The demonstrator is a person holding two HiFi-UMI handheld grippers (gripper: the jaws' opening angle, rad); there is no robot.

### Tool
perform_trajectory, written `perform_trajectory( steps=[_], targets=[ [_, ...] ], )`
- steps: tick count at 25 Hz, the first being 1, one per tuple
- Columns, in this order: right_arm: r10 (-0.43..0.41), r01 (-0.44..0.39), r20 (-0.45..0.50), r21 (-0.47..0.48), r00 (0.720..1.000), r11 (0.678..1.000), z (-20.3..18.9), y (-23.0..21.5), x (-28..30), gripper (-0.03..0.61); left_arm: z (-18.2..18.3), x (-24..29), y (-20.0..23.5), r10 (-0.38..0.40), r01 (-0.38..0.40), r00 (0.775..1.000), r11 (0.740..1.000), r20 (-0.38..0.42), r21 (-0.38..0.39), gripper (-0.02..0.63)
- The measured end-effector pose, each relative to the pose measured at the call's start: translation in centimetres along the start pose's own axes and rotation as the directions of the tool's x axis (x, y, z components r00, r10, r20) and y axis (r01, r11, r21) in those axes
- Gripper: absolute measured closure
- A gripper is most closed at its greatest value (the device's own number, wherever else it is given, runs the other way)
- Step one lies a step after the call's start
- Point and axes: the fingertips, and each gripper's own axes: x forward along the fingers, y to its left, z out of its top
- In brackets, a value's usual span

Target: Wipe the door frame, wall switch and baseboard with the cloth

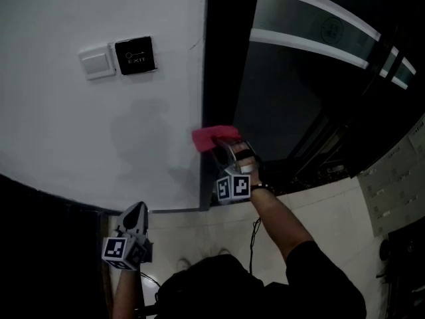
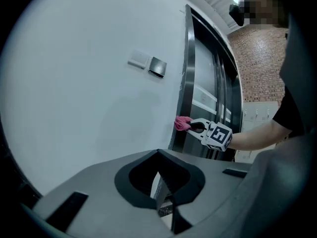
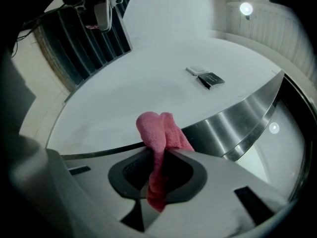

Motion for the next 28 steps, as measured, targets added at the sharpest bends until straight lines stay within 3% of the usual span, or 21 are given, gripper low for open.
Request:
perform_trajectory(
  steps=[20, 28],
  targets=[
    [0.126, -0.125, -0.016, 0.046, 0.992, 0.991, -1.8, 8.2, 0.7, 0.514, -3.8, 0.2, 0.7, 0.036, -0.039, 0.997, 0.998, -0.065, -0.045, 0.614],
    [0.227, -0.223, -0.035, 0.09, 0.973, 0.971, -2.7, 12.3, 0.6, 0.514, -3.5, -0.4, 1.3, 0.088, -0.089, 0.996, 0.995, -0.028, -0.049, 0.614]
  ],
)
